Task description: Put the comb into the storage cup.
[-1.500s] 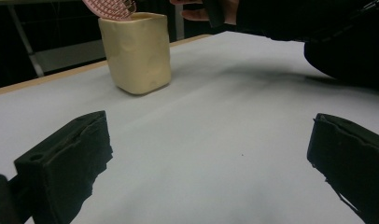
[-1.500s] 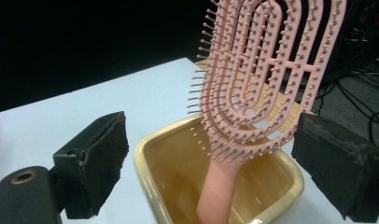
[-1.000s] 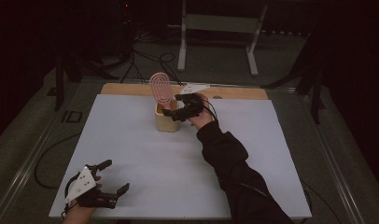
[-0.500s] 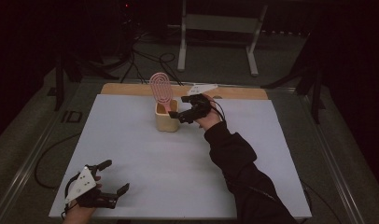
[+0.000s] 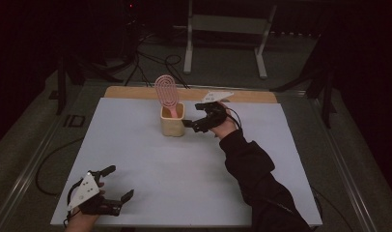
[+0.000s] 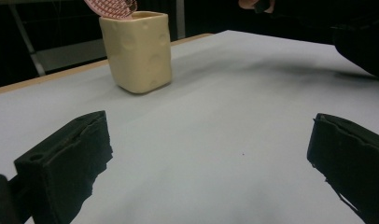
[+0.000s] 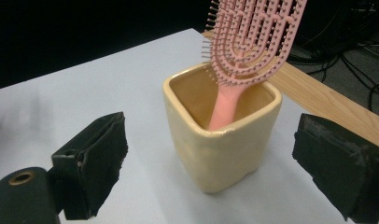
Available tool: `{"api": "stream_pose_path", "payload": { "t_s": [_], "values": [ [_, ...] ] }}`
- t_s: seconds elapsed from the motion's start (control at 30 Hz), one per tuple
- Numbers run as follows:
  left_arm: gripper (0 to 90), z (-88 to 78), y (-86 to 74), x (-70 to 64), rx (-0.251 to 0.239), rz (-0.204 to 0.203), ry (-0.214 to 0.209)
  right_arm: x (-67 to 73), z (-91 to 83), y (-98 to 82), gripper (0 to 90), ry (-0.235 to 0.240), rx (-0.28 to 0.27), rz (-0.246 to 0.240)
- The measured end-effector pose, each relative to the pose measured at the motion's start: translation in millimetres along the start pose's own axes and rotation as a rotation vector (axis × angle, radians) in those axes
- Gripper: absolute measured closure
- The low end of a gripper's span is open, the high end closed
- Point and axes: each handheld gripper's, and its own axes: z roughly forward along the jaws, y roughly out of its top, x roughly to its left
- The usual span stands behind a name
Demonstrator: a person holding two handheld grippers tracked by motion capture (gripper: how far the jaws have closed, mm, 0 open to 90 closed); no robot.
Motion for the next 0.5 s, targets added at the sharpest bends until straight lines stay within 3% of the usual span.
{"api": "stream_pose_path", "payload": {
  "t_s": [0.5],
  "values": [
    [0.0, 0.3, 0.6, -0.8, 0.004, 0.008, 0.001, 0.3, -27.4, -21.6, 9.6, 0.019, -0.013, 0.010]
  ]
}}
